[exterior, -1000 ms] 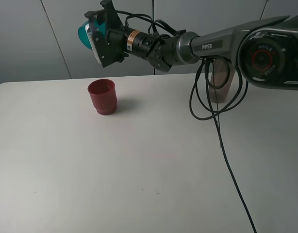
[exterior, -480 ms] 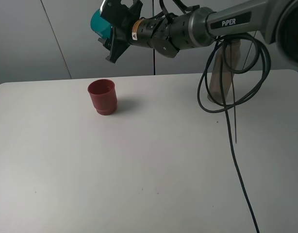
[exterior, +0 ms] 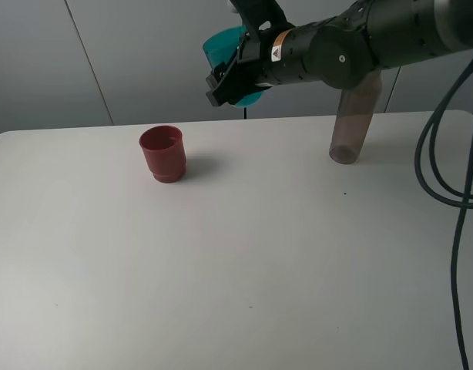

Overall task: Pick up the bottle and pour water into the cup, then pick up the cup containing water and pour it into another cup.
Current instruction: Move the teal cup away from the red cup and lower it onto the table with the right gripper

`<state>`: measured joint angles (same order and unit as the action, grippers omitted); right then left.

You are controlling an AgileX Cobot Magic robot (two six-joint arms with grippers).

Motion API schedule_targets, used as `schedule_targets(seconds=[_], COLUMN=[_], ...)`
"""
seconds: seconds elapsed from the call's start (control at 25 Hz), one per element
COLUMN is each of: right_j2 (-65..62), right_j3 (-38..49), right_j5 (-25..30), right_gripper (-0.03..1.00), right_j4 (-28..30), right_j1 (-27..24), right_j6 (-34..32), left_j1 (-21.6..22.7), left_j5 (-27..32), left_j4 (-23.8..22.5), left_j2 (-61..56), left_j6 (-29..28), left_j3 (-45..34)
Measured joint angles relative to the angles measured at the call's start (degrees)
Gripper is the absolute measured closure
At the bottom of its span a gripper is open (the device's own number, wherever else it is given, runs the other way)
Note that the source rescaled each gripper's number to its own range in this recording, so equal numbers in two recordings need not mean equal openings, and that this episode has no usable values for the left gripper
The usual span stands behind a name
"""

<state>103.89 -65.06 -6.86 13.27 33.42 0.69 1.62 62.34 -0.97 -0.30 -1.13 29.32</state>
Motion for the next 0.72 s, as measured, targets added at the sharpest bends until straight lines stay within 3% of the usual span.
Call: schedule_targets(seconds=[0.24,0.48,0.6,0.72], right_j2=[-7.0,-8.6,-7.4,-3.7], right_j3=[14.6,32.2,37.7,40.4], right_j5=[-4.7,-23.1,-35.7,-42.3], right_gripper=[0.93,0.93,0.93,0.93], right_j4=[-3.3,-4.8,-5.0,-4.9], right_j1=[-3.3,-7.6,-9.0,-9.5], right_j6=[0.0,-0.1,-0.1,0.0], left_j1=[0.0,0.0,0.0,0.0], left_j5=[0.0,0.0,0.0,0.0], left_j4=[0.0,0.0,0.0,0.0], left_j2=[0.0,0.0,0.0,0.0], left_j6=[0.0,0.0,0.0,0.0], left_j3=[0.0,0.0,0.0,0.0])
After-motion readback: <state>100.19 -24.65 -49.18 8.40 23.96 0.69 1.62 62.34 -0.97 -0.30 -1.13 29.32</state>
